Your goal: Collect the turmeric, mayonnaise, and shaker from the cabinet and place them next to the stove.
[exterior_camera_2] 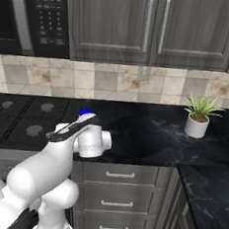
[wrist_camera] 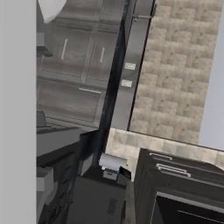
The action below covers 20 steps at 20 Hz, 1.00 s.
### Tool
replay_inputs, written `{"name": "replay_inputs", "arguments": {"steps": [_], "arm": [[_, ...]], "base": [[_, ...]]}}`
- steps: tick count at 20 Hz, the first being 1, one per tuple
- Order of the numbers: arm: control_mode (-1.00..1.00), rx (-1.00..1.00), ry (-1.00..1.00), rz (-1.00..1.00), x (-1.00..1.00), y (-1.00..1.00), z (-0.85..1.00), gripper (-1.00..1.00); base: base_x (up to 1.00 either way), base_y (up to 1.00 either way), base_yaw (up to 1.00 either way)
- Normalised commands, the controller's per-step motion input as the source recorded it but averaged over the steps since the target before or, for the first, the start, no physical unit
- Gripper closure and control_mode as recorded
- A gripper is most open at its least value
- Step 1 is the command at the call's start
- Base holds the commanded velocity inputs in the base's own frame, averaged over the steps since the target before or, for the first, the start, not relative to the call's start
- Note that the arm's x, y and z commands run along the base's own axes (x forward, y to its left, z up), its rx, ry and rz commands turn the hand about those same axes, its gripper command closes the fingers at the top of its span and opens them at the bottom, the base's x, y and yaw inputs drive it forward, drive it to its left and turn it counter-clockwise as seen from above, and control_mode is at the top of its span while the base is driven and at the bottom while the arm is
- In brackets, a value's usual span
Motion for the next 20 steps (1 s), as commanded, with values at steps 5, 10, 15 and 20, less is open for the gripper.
{"name": "replay_inputs", "arguments": {"steps": [5,10,15,20], "arm": [[-1.00,-0.13,0.07,-0.05,-0.47,0.76,0.00,-1.00],[-1.00,-0.14,0.12,-0.06,-0.32,0.72,0.00,-1.00],[1.00,-0.04,0.02,0.00,-0.27,0.20,-0.11,-1.00],[1.00,0.00,0.00,0.00,0.00,0.00,0.00,-1.00]], "base": [[0.00,0.00,0.00],[0.00,0.00,0.00],[-0.11,0.00,0.00],[-0.81,0.00,0.00]]}}
